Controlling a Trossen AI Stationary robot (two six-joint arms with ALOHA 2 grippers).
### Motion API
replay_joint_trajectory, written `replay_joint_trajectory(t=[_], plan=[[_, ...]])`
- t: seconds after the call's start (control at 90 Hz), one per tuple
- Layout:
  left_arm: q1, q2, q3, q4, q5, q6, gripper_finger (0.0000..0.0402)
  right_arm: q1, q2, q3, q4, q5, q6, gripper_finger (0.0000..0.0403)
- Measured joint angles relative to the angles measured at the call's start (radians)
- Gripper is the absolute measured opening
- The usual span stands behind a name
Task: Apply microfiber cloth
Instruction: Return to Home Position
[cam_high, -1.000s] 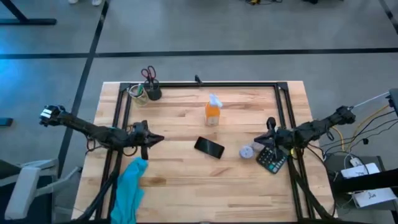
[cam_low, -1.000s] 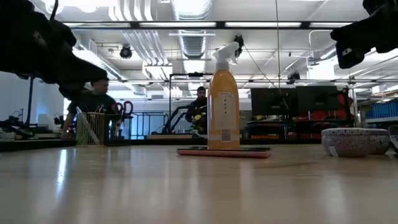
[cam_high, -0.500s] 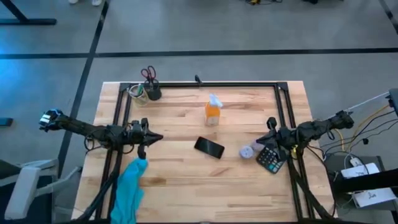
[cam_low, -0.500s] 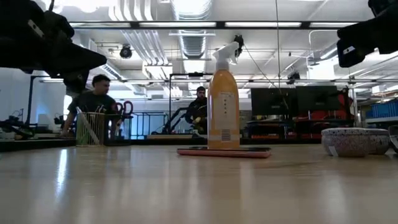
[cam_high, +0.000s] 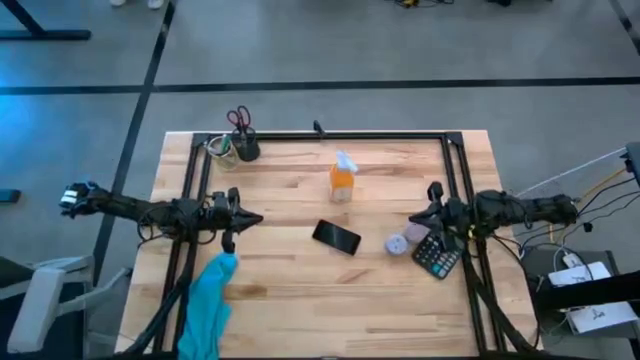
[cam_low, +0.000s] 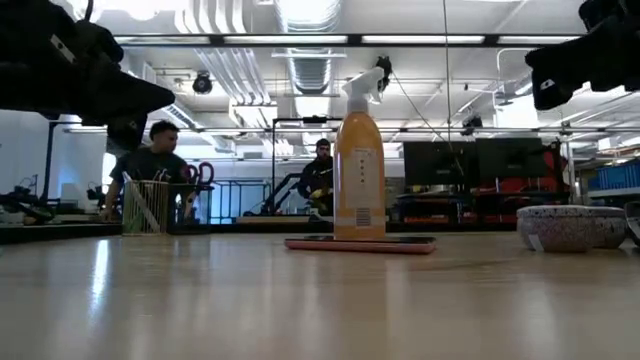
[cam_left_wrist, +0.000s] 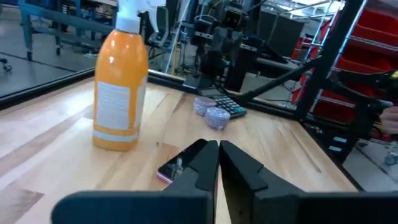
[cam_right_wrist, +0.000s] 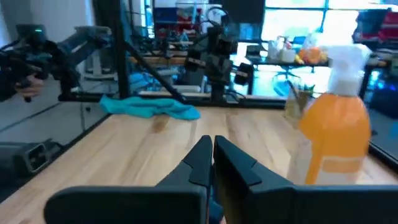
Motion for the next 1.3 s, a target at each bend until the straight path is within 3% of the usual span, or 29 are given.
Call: replay_joint_trajectory(t=[0.122, 0.267, 0.411, 0.778, 1.3], plan=[[0.017, 0.002, 0.000, -0.003, -0.006, 0.040, 0.0000, -0.047, 0.000, -0.013, -0.001, 0.001, 0.046, 0.0000], [0.017, -0.001, 0.000, -0.026, -0.005, 0.082, 0.0000, -0.048, 0.000, -0.042, 0.028, 0.037, -0.019, 0.0000], [0.039, -0.006, 0.000, -0.032, 0.078, 0.082, 0.0000, -0.048, 0.000, -0.035, 0.036, -0.013, -0.061, 0.0000], [0.121, -0.033, 0.000, -0.077, 0.104, 0.105, 0.0000, -0.055, -0.001, -0.063, 0.035, -0.017, -0.043, 0.0000], [0.121, -0.006, 0.000, -0.086, 0.071, 0.074, 0.0000, -0.057, 0.029, -0.077, 0.057, -0.017, -0.064, 0.0000]])
